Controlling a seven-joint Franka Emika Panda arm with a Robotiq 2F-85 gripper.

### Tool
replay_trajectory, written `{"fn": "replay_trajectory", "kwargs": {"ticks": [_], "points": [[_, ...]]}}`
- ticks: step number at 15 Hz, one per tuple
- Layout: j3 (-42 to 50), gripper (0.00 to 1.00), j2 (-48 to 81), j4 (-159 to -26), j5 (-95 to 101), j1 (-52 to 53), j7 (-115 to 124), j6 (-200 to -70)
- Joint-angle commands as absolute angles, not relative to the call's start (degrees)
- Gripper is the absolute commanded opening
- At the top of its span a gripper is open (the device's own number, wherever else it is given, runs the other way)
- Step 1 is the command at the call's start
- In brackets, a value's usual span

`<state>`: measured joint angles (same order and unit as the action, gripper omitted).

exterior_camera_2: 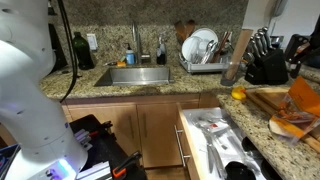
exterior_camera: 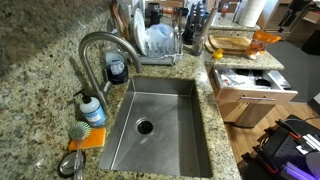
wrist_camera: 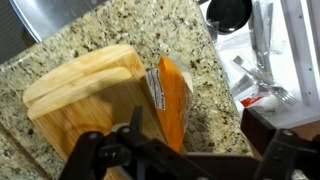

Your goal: Place the orange pack inside the open drawer, take the pack out of the drawer and put it on the countertop

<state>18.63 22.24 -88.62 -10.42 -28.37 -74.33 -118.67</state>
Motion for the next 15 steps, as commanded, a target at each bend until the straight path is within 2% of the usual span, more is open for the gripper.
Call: {"fn": "replay_trajectory", "kwargs": {"ticks": [1,11,12,13,15], "points": [[13.1,1.0,26.2,-84.9,-16.0,-33.0,-85.5,-116.1],[13.0,1.0,29.3,-84.2,-13.6,-32.1,-80.0,-115.8],[12.9,0.75,30.1,-83.9,-13.9,-32.3,-79.1,-115.8],[13.0,0.74,30.4,-84.0,-13.9,-32.2,-78.1,-115.7],[12.7,0.57,30.9,-84.1,-14.1,-32.5,-76.9,-115.9]]}}
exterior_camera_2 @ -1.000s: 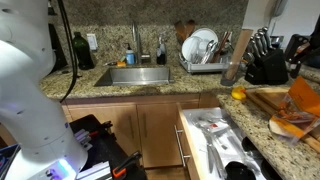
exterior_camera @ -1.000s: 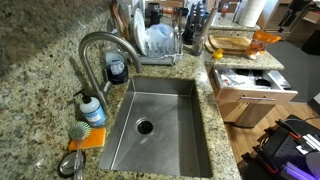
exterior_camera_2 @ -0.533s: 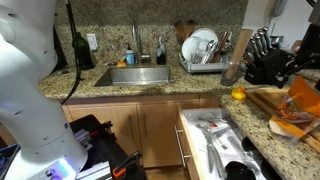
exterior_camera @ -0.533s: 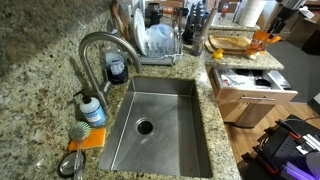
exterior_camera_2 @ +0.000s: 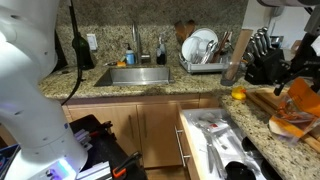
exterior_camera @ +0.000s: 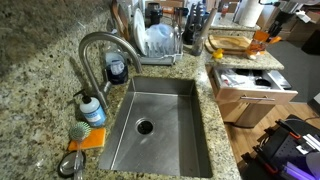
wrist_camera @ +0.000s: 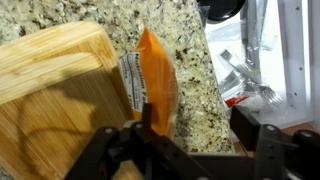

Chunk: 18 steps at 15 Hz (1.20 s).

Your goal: Place the orange pack inside the open drawer, take the pack out of the drawer and put it on the countertop

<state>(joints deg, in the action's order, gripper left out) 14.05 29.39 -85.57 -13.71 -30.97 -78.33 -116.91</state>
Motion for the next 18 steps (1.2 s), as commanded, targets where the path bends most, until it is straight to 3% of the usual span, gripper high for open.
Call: {"fn": "replay_trajectory", "kwargs": {"ticks": [1,8,18], "points": [[12.7,0.51,31.0,-84.1,-13.7,-32.4,-76.2,-116.0],[14.4,0.02,29.4,-84.3,-7.6,-30.6,-69.1,-121.2],[9.3,0.0,23.7,-85.0,-11.0,-31.4,-77.1,-110.3]]}}
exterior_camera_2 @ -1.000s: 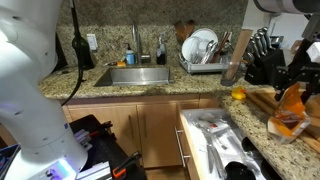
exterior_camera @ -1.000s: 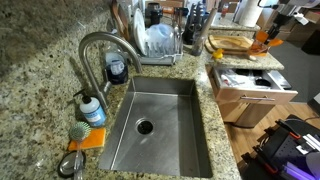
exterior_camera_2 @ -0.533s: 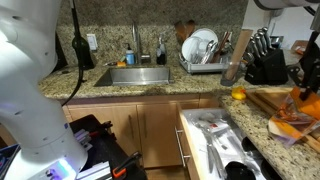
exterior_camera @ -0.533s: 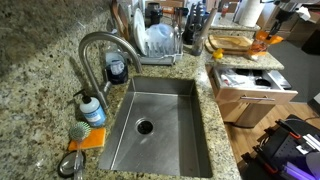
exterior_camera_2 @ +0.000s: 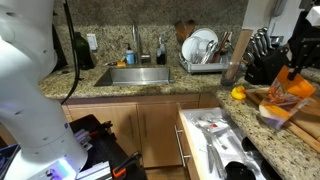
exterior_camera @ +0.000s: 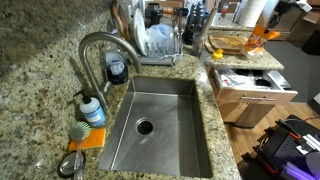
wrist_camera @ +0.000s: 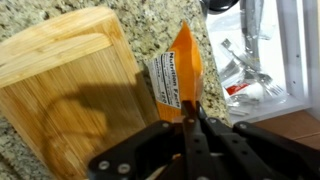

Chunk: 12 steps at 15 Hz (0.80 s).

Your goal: Place the orange pack inside the open drawer, take the pack out of the drawer and put it on the countertop

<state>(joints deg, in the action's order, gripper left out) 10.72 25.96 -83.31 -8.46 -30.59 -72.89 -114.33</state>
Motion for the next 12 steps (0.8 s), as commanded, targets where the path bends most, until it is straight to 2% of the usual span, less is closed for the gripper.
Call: {"fn": "replay_trajectory", "kwargs": {"ticks": [1,6,12], "points": [[9.3,0.0,23.4,-85.0,-11.6,-31.2,-77.9,-108.3],[9.9,0.0,21.7,-86.2,-9.5,-29.0,-80.6,-100.4],[10.3,0.0,19.6,-89.9,-1.5,-23.8,-79.0,-98.9]]}}
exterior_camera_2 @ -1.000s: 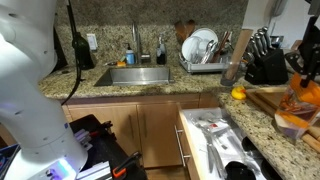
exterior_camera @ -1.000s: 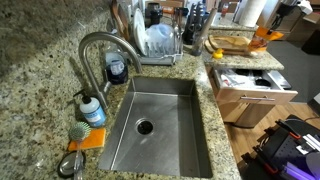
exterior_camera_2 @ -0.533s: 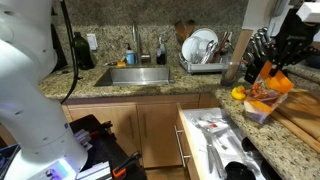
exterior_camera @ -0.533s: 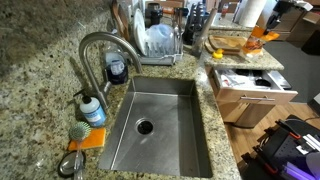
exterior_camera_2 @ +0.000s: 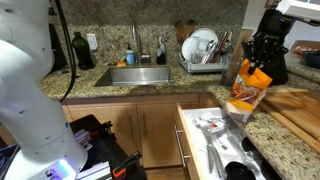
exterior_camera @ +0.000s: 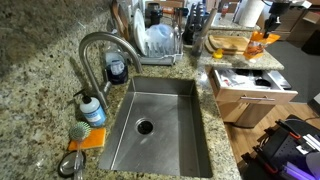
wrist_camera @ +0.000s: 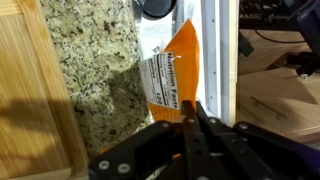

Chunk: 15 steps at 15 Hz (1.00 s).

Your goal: Place the orange pack inside the open drawer, take the pack out of the drawer and put it on the countertop

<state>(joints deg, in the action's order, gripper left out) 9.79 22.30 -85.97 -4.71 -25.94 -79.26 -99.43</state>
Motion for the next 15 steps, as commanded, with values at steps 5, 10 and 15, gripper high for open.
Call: {"fn": "replay_trajectory", "kwargs": {"ticks": [5,10,15], "points": [[11.0,0.0,17.2,-96.8,4.1,-20.5,-71.4,-106.3],[11.7,0.0,14.6,-105.4,-0.5,-21.7,-61.9,-118.7],[12.5,0.0,10.9,-111.5,-10.4,-23.2,-60.3,-119.5]]}}
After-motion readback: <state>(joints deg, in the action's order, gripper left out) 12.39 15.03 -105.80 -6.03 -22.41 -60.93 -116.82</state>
